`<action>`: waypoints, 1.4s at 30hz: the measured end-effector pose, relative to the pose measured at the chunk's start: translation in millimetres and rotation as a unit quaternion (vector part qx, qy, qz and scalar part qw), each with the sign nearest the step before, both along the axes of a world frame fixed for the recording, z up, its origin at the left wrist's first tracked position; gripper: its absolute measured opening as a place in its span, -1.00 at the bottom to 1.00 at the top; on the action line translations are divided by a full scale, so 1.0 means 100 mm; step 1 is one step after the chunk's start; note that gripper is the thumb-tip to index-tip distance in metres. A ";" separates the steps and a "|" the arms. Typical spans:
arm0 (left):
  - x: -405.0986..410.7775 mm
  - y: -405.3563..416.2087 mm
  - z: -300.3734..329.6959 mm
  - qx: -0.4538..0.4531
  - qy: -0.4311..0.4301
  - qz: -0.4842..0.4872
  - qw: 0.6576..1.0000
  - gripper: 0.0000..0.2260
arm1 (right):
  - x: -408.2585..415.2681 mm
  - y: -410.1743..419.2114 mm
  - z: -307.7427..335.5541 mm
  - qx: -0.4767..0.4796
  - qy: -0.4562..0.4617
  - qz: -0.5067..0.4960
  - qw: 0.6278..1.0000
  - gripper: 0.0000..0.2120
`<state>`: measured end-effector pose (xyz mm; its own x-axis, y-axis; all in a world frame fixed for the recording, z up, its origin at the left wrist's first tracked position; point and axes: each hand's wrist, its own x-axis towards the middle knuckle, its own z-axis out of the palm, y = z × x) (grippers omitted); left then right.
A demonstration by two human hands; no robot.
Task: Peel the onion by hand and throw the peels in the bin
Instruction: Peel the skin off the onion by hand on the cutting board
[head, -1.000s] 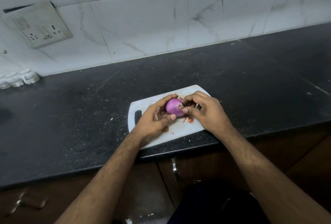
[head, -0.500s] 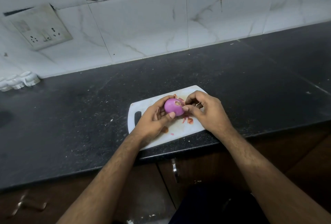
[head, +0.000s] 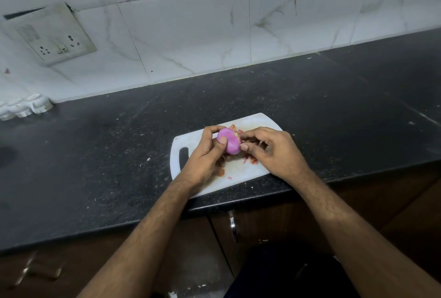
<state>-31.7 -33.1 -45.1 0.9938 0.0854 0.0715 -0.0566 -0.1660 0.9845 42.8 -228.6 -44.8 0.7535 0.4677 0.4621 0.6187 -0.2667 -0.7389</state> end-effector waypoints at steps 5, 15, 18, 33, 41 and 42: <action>-0.03 -0.01 0.03 0.014 -0.012 -0.001 1.000 -0.76 | -0.02 -0.01 0.02 0.009 0.029 -0.007 1.000 -0.81; -0.04 -0.02 0.05 0.005 -0.028 -0.015 0.999 -0.76 | -0.05 -0.03 0.06 0.035 0.079 -0.001 0.996 -0.90; -0.04 -0.01 0.05 0.005 -0.029 -0.014 0.999 -0.75 | -0.05 -0.03 0.06 0.041 0.085 0.003 0.995 -0.88; -0.02 -0.01 0.02 -0.001 -0.070 -0.020 0.997 -0.67 | 0.01 0.00 0.09 0.017 0.112 0.012 0.993 -0.85; 0.02 0.02 -0.02 -0.016 -0.084 -0.039 0.996 -0.65 | 0.02 -0.01 0.07 0.016 0.089 0.004 0.996 -0.93; 0.02 0.02 -0.03 -0.015 -0.086 -0.042 0.995 -0.65 | 0.03 -0.01 0.07 0.017 0.092 0.006 0.996 -0.95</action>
<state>-29.4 -31.0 -48.4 0.9710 0.0070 0.2391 -0.2363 -0.1252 0.9636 45.6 -230.0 -37.9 0.8216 0.4629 0.3328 0.4749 -0.2326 -0.8487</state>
